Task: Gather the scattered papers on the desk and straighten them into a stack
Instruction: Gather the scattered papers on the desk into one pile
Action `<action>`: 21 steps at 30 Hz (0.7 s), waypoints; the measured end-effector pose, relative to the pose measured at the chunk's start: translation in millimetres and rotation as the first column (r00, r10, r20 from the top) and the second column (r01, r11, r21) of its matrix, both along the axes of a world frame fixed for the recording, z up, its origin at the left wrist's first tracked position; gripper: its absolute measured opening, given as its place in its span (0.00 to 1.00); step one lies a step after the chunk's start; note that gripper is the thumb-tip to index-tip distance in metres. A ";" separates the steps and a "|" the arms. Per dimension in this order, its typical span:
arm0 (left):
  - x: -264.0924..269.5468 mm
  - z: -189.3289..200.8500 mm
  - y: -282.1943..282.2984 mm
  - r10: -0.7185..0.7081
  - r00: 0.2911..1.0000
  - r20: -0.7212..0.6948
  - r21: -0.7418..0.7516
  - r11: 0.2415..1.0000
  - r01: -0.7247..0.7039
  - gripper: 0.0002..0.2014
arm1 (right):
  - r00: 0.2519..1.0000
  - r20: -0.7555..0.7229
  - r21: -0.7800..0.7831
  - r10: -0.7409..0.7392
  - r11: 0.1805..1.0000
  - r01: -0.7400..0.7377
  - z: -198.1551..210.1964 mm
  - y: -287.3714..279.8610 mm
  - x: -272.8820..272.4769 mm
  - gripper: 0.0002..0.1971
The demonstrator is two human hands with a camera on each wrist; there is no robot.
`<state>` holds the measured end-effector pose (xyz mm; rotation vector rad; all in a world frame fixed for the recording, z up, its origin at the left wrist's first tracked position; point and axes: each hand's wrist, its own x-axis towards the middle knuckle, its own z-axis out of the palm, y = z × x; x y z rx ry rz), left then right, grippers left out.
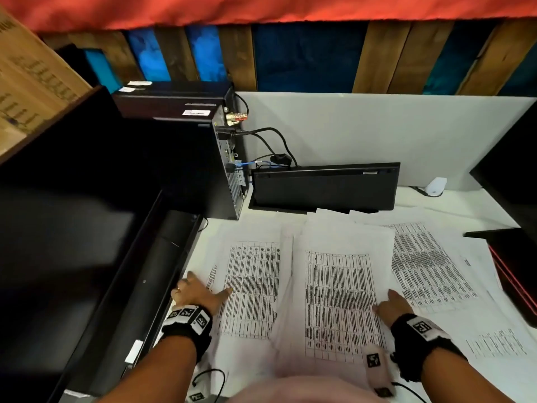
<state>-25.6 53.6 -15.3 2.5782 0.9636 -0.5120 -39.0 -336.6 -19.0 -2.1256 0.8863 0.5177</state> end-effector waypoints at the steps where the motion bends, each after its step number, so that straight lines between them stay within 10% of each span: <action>1: -0.3 -1.2 -2.1 0.019 1.000 0.004 -0.038 0.999 -0.019 0.63 | 1.000 -0.008 0.004 -0.002 1.000 0.002 1.1 0.3 0.6 0.25; 9: -2.3 11.5 -28.2 -0.077 0.997 0.028 -0.088 0.993 0.079 0.42 | 0.999 -0.035 -0.032 0.038 0.999 -0.040 1.2 2.8 -0.9 0.26; 15: -3.0 20.3 -53.3 0.306 0.940 0.152 -0.631 0.762 -0.147 0.45 | 0.999 -0.022 0.000 0.043 0.999 -0.043 0.5 1.7 -1.9 0.27; 21: 4.4 77.0 -40.9 0.100 0.920 0.379 -0.409 0.910 0.069 0.12 | 0.998 -0.020 0.056 0.058 0.997 -0.057 -4.0 -3.1 -1.5 0.29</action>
